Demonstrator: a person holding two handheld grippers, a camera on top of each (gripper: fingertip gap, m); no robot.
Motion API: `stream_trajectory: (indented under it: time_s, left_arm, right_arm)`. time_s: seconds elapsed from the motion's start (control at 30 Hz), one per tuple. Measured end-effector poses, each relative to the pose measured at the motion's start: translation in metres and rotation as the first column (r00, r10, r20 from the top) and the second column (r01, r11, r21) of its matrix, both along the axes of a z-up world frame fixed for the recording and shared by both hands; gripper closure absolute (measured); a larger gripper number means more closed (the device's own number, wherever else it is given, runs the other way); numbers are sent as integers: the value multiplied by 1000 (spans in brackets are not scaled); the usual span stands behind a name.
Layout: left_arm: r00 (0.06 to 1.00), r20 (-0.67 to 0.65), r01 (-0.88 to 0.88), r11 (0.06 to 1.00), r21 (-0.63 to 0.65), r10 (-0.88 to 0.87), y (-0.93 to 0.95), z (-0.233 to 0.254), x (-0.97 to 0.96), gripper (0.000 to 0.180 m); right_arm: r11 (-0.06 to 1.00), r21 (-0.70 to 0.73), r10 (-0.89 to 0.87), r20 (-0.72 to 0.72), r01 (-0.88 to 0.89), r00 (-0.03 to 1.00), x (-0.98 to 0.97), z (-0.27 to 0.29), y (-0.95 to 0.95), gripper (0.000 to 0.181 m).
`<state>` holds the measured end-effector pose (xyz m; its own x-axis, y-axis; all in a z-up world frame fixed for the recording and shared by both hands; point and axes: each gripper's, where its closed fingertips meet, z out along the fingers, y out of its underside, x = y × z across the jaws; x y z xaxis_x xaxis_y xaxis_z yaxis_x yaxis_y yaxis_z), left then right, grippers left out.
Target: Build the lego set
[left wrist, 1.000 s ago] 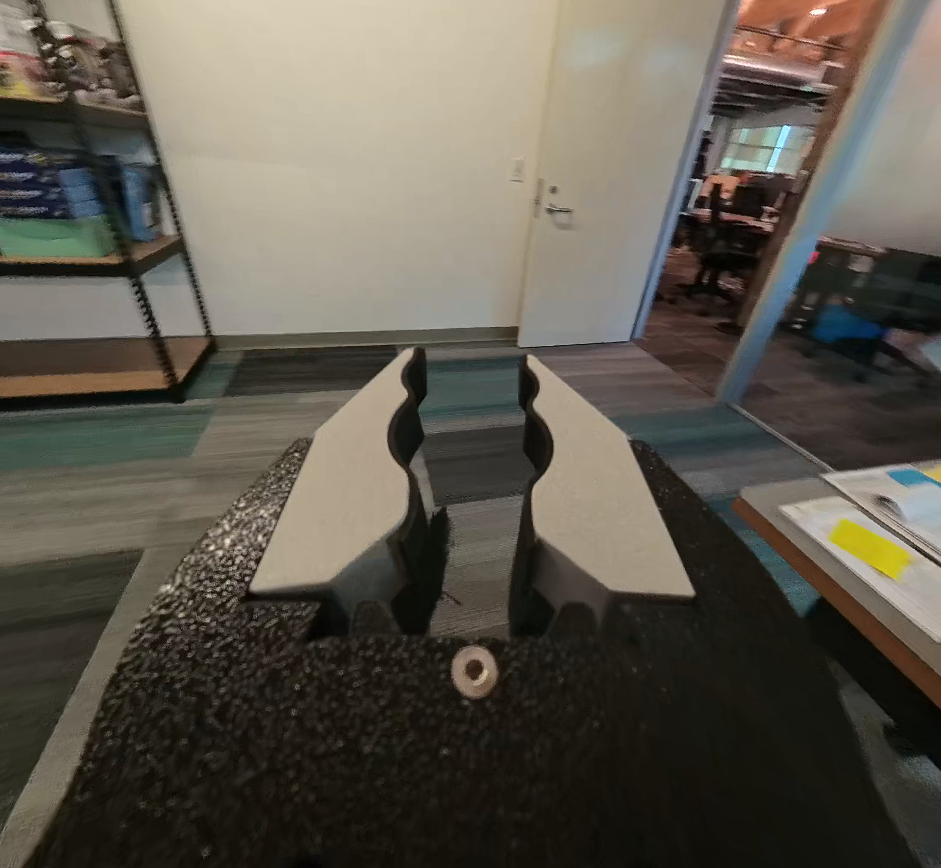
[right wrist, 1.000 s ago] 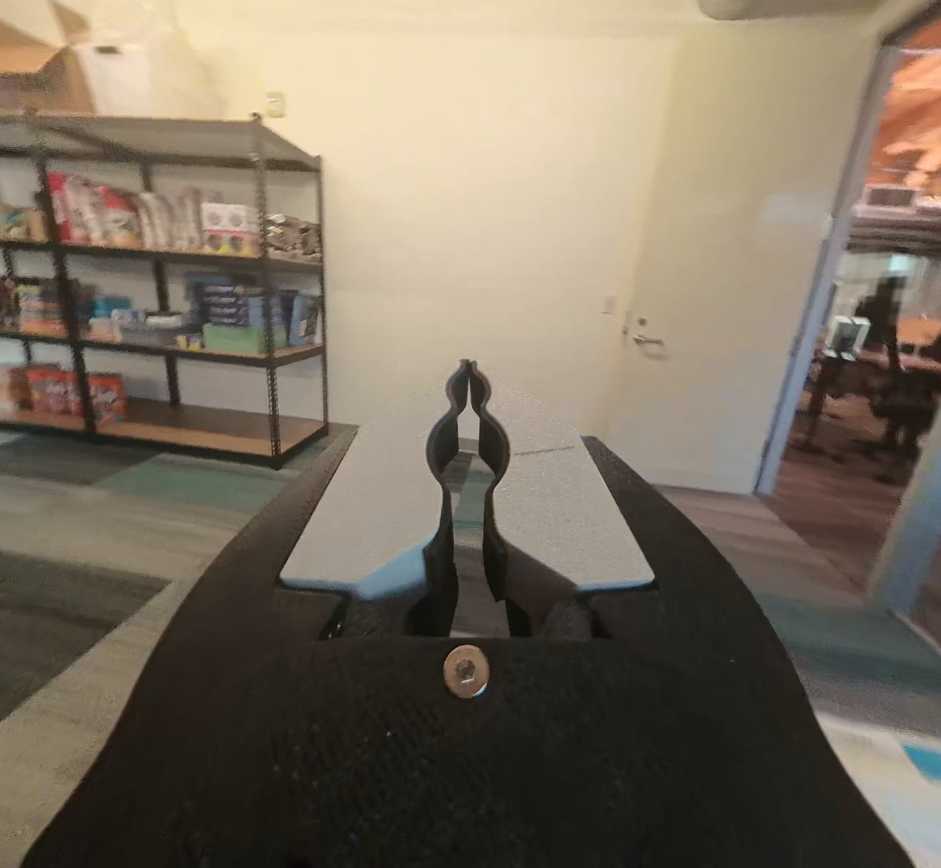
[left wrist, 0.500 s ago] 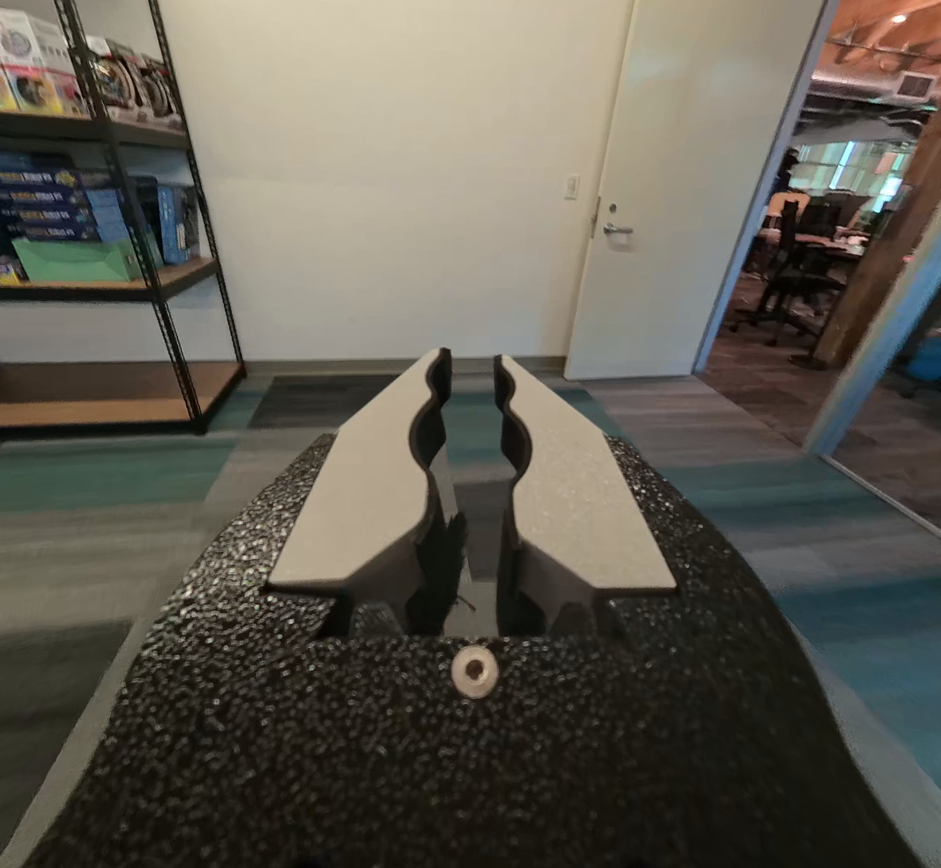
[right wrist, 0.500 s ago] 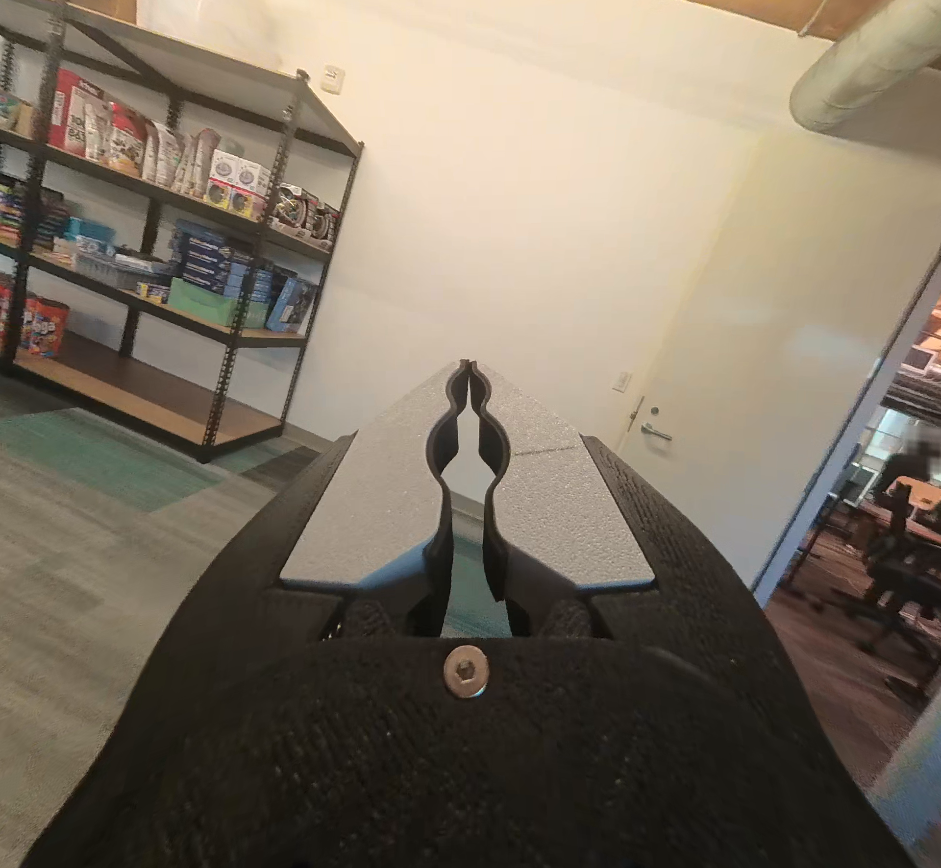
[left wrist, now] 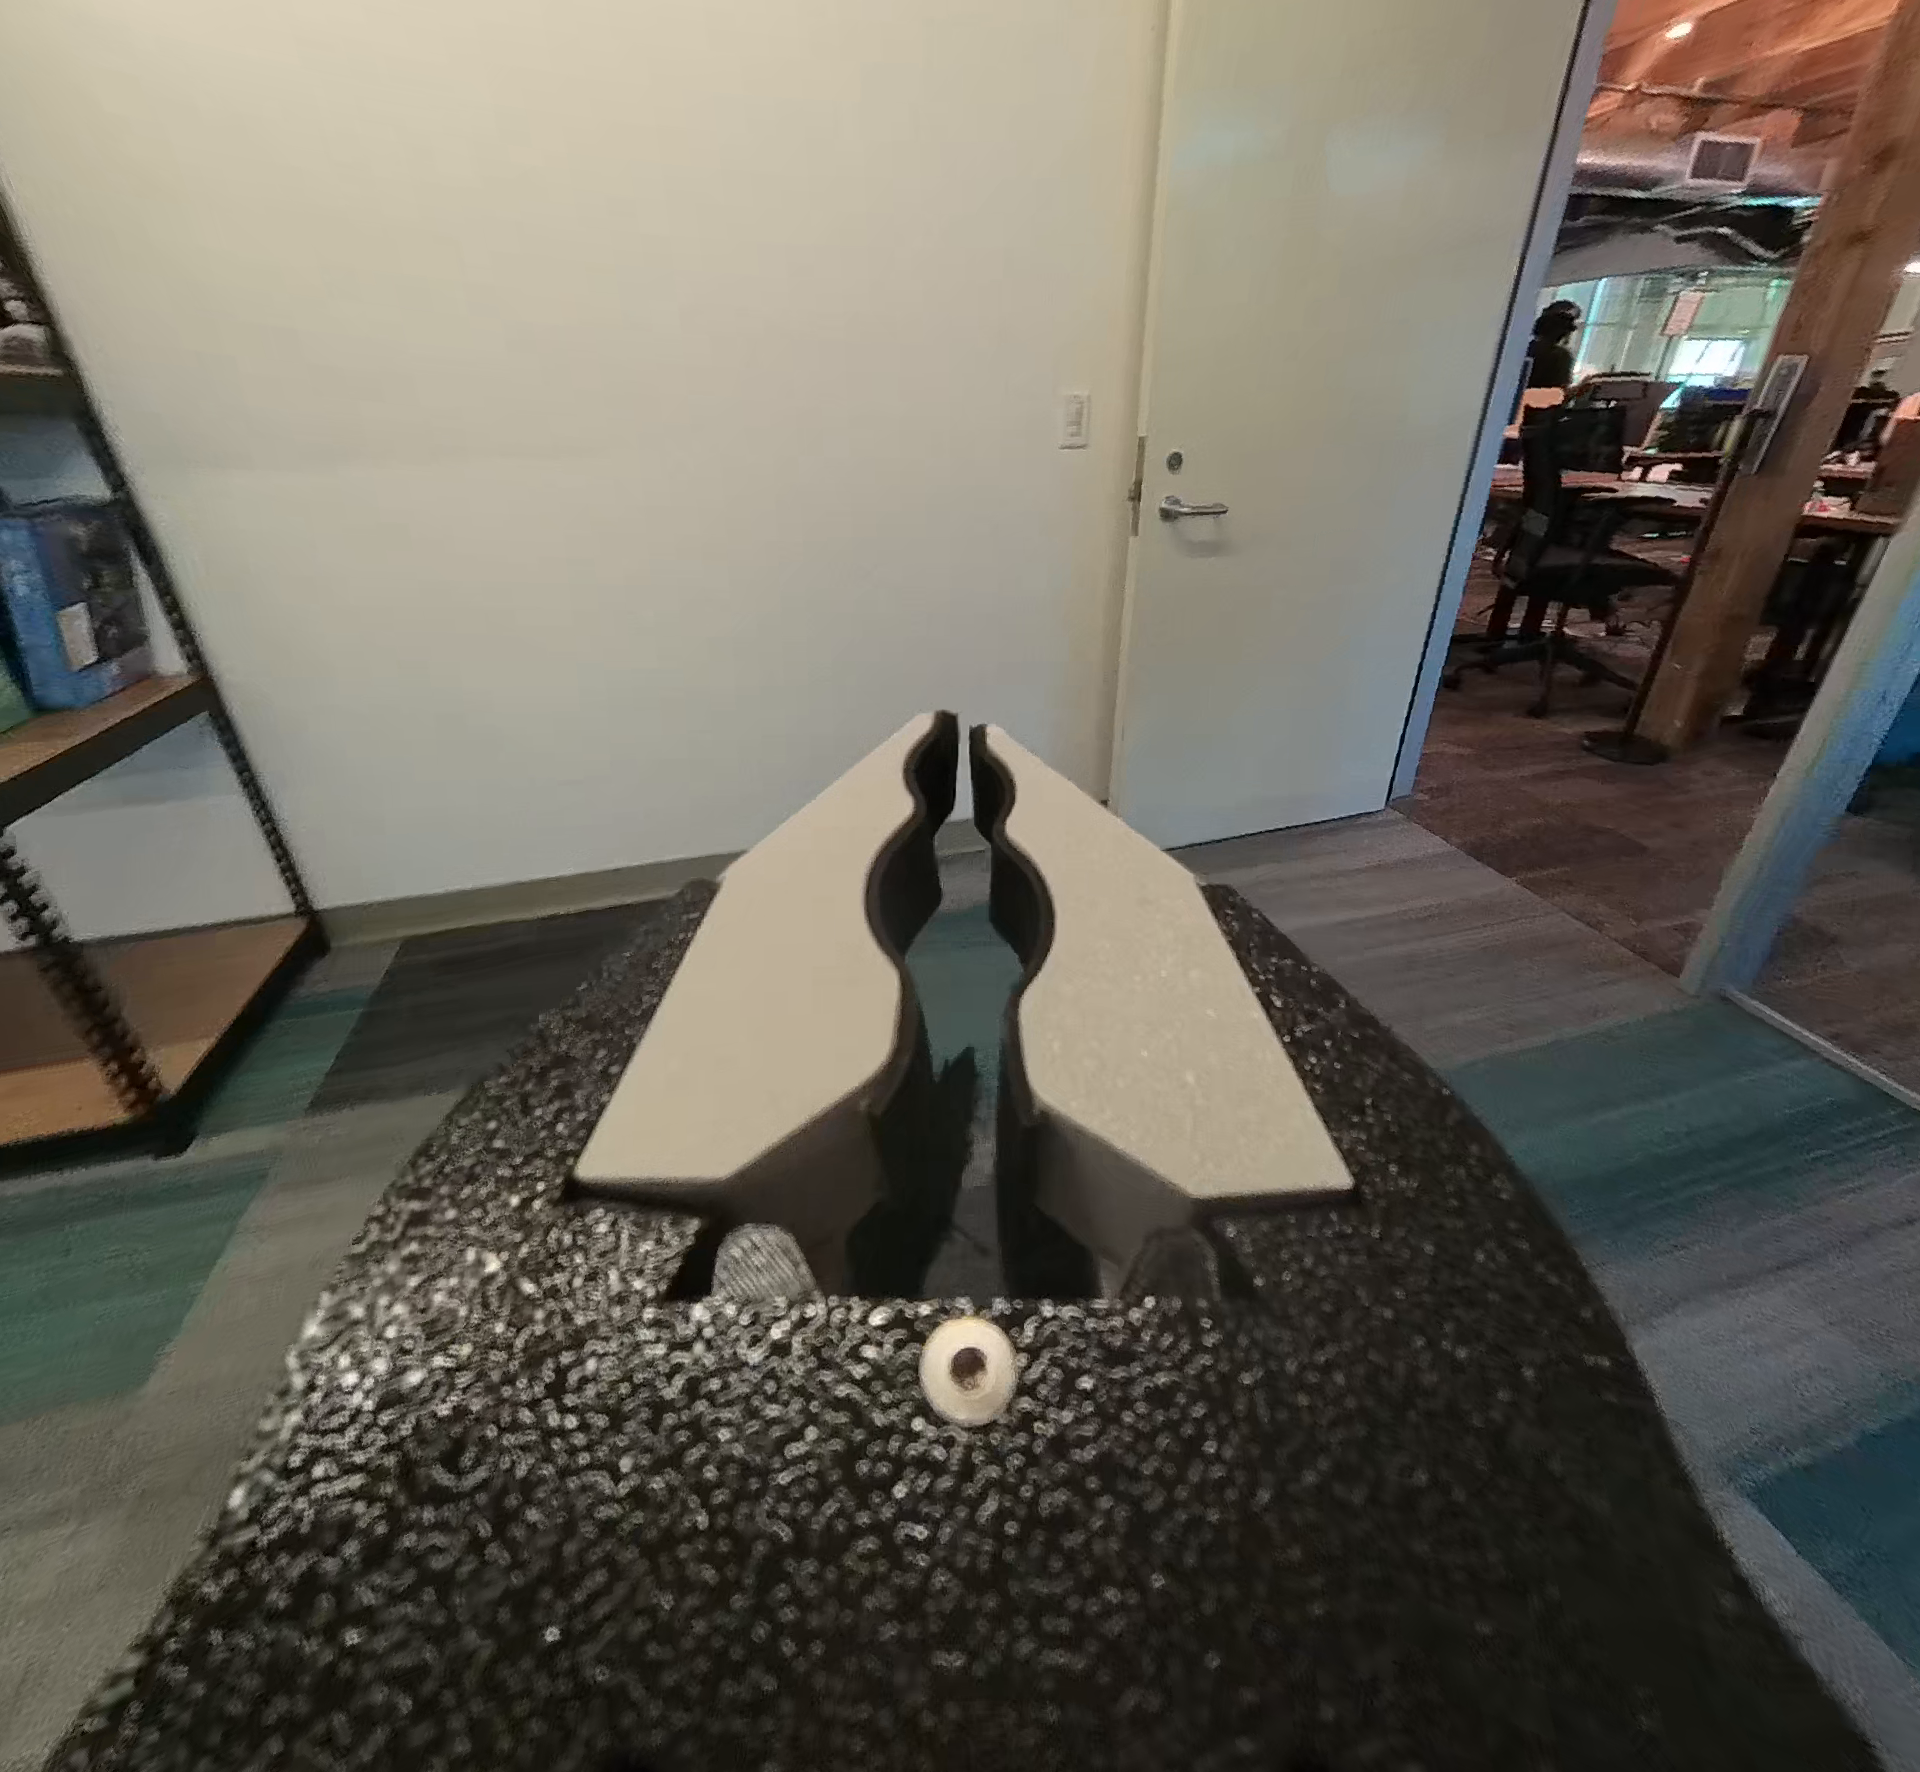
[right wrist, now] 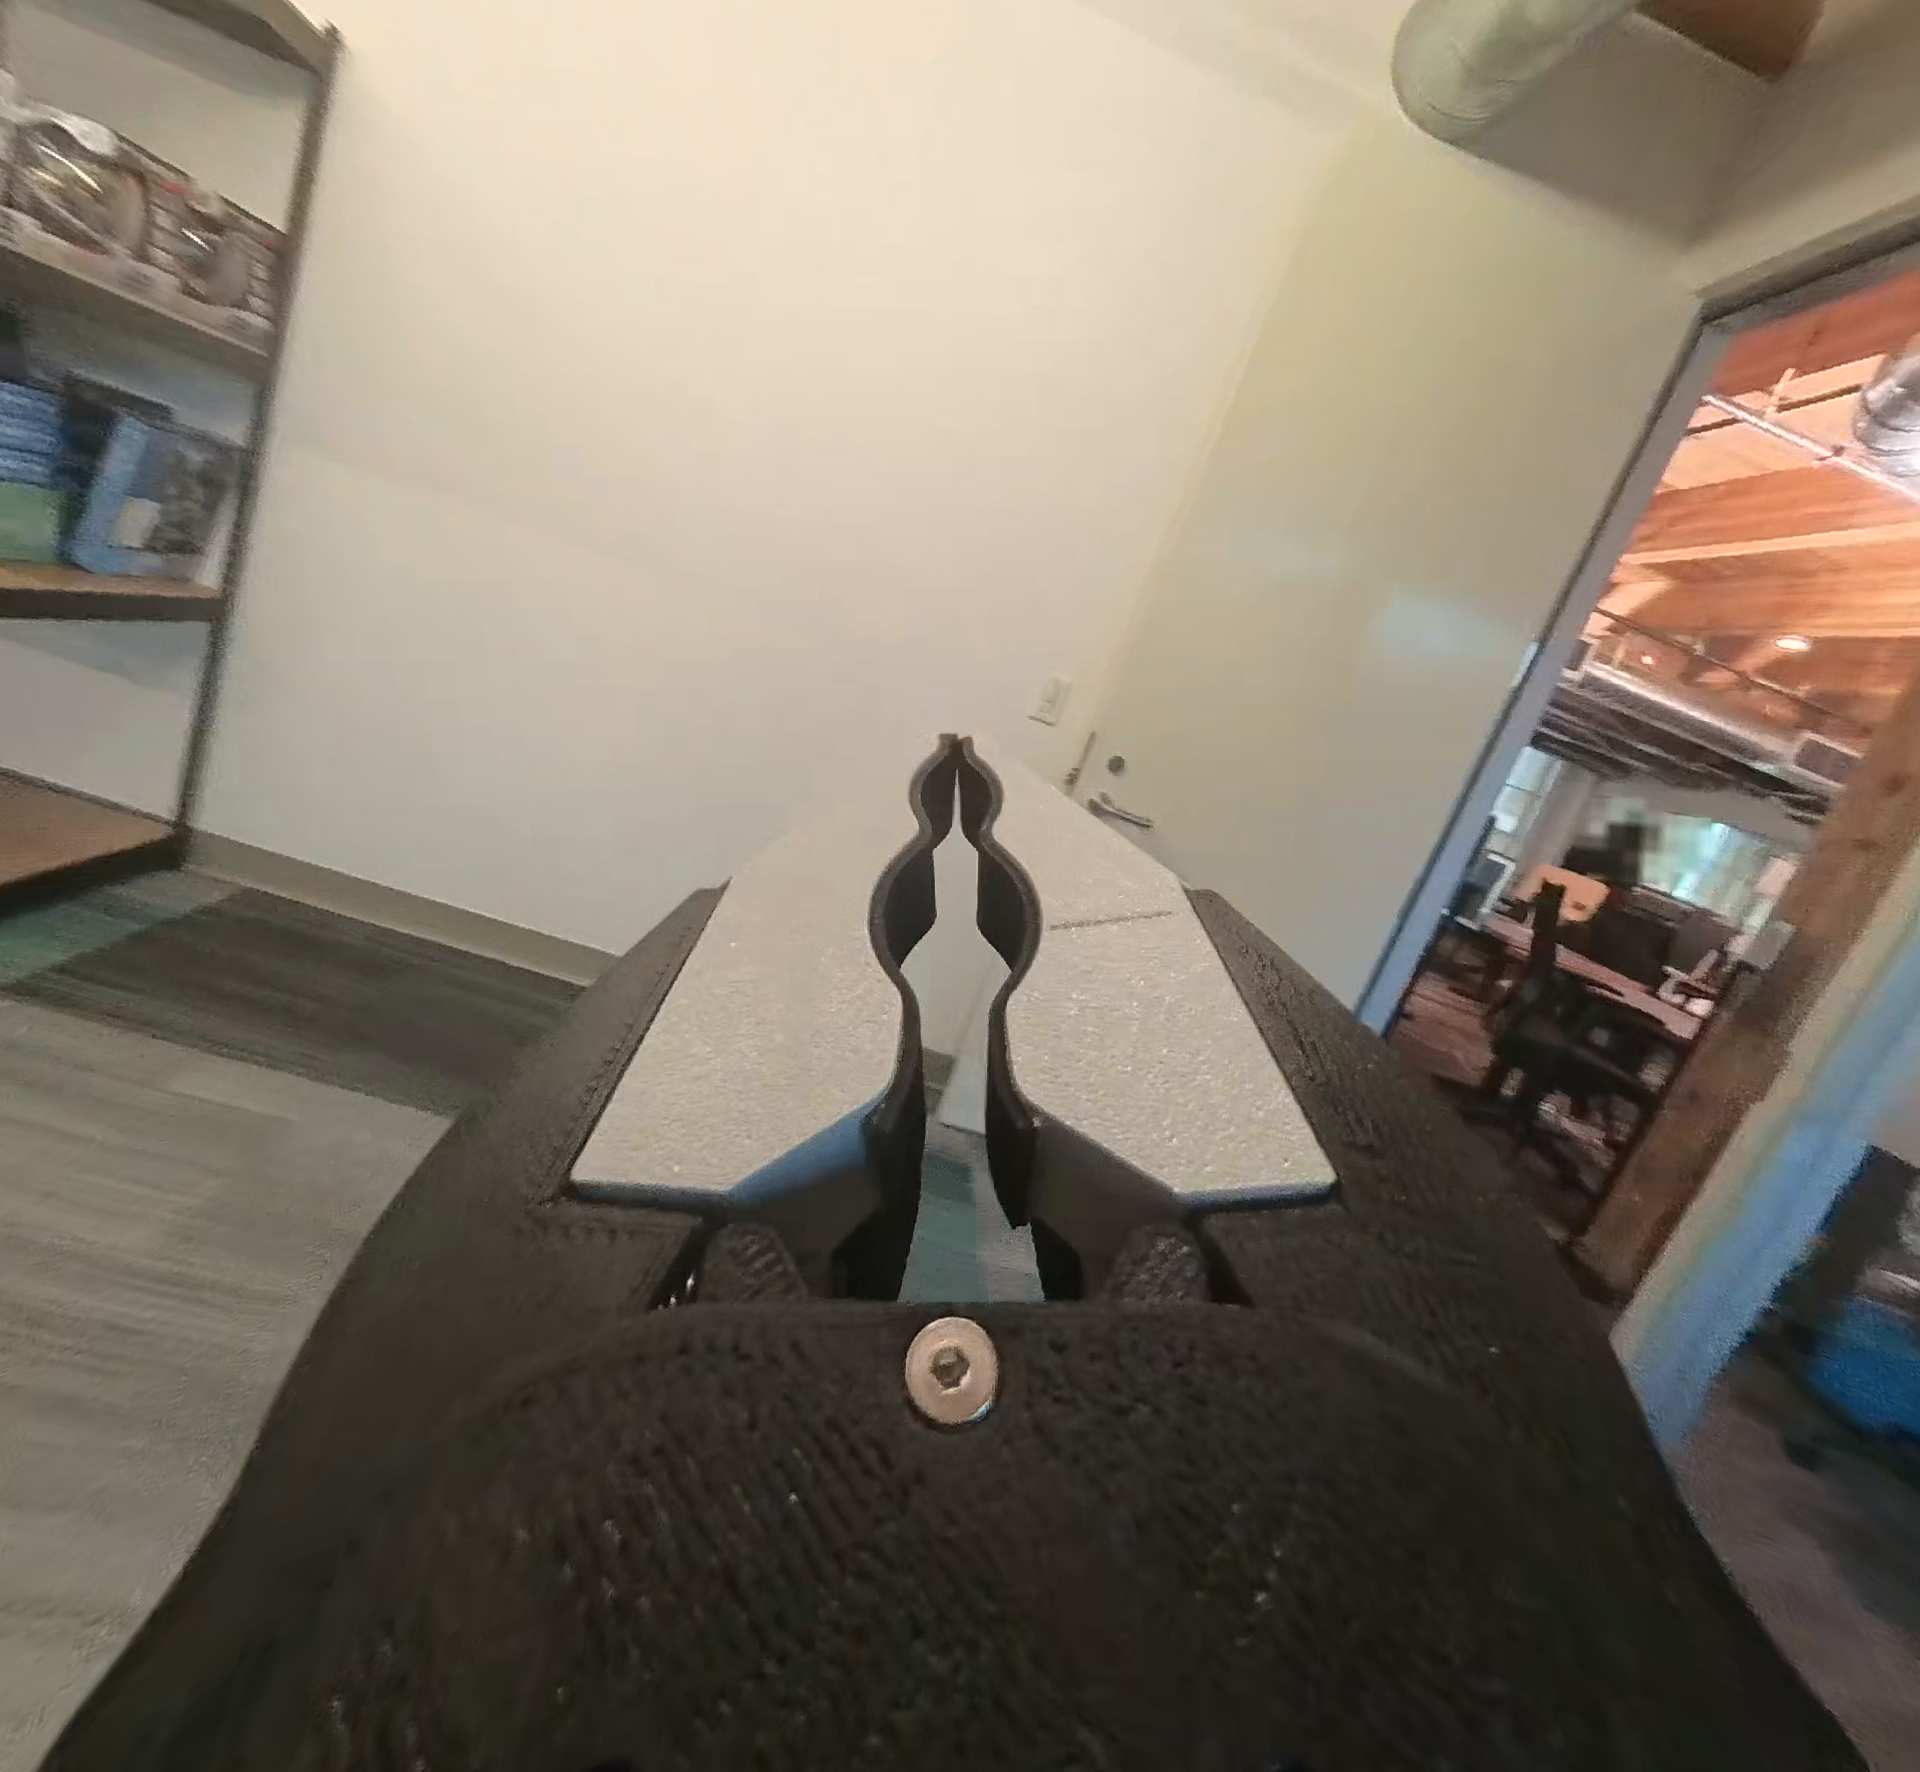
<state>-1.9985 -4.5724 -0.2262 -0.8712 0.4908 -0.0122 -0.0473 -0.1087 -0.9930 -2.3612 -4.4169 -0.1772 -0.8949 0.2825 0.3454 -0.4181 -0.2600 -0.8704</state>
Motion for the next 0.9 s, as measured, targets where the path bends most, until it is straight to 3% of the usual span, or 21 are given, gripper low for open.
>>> stream_trajectory:
  time_s: [0.17, 0.3, 0.4, 0.47, 0.63, 0.77, 0.9]
  left_arm:
    - [999, -16, 40, 996, -84, -41, -122, -4, -97, 180]
    - [993, 108, 69, 987, -148, -53, -237, 1, -197, 180]
    - [971, 153, 210, 961, -177, -184, -310, 15, -301, 180]
    - [942, 167, 315, 937, -152, -290, -353, 23, -381, 180]
    - [855, 80, 517, 826, -226, -513, -414, 47, -581, 180]
    - [784, -36, 596, 769, -231, -619, -452, 46, -727, 180]
    - [763, -25, 629, 750, -204, -646, -495, 33, -856, 180]
  right_arm:
    - [997, -26, -78, -10, 77, 997, -94, -8, -96, 181]
    - [983, 10, -181, -91, 182, 979, -180, 10, -172, 181]
    - [949, 53, -290, -241, 311, 926, -241, 26, -195, 181]
    - [904, 79, -388, -257, 420, 885, -294, 26, -196, 181]
    - [795, 99, -588, -121, 599, 800, -414, 11, -187, 178]
    - [747, 123, -641, -130, 654, 757, -514, -11, -228, 177]
    - [748, 62, -646, -156, 660, 747, -636, -1, -297, 177]
